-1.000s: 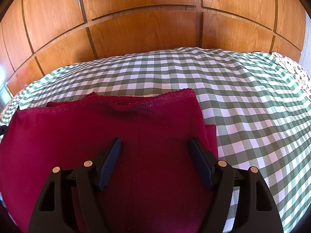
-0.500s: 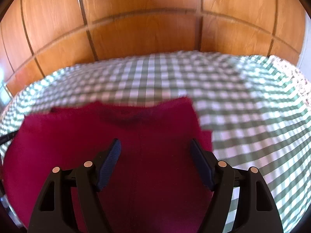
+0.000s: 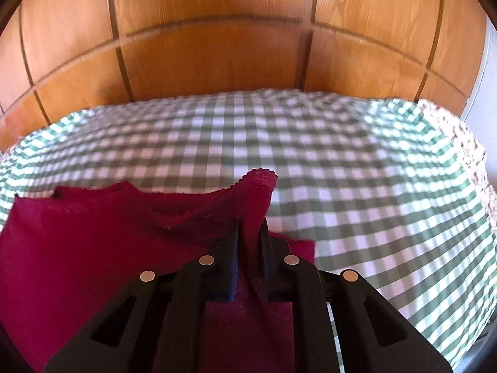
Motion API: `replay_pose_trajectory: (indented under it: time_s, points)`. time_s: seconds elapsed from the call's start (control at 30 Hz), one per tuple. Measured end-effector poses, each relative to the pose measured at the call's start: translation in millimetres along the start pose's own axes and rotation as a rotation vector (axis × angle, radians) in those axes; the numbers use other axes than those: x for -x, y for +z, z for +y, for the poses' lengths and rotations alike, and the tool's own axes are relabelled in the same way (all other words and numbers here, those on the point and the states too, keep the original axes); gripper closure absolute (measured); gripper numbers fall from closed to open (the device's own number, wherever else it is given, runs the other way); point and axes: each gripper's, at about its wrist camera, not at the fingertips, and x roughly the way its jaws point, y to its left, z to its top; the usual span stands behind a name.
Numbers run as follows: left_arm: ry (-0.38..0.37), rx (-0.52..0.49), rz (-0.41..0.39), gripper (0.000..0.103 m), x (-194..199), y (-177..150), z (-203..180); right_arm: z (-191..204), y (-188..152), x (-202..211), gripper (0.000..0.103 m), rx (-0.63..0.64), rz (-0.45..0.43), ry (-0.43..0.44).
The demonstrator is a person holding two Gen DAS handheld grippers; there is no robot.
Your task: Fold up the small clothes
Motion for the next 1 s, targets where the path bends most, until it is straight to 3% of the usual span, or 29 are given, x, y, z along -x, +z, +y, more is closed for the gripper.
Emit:
replay_pose_trajectory:
  time_s: [0.2, 0.37, 0.7, 0.87, 1.0]
  points:
    - [-0.004, -0.023, -0.002, 0.067, -3, -1, -15, -6, 11, 2, 0.099, -0.029, -0.044, -0.028]
    - [0.010, -0.046, 0.017, 0.067, -12, -4, -23, -16, -4, -40, 0.099, -0.094, 0.068, -0.046]
    - [0.014, -0.049, 0.054, 0.067, -31, -8, -26, -15, -7, -50, 0.099, -0.104, 0.074, -0.059]
    - [0.017, -0.030, 0.116, 0.058, -54, -14, -22, -24, -6, -58, 0.099, -0.146, 0.098, -0.028]
    - [-0.001, 0.015, 0.127, 0.054, -63, -16, -16, -35, -3, -54, 0.084, -0.196, 0.119, 0.004]
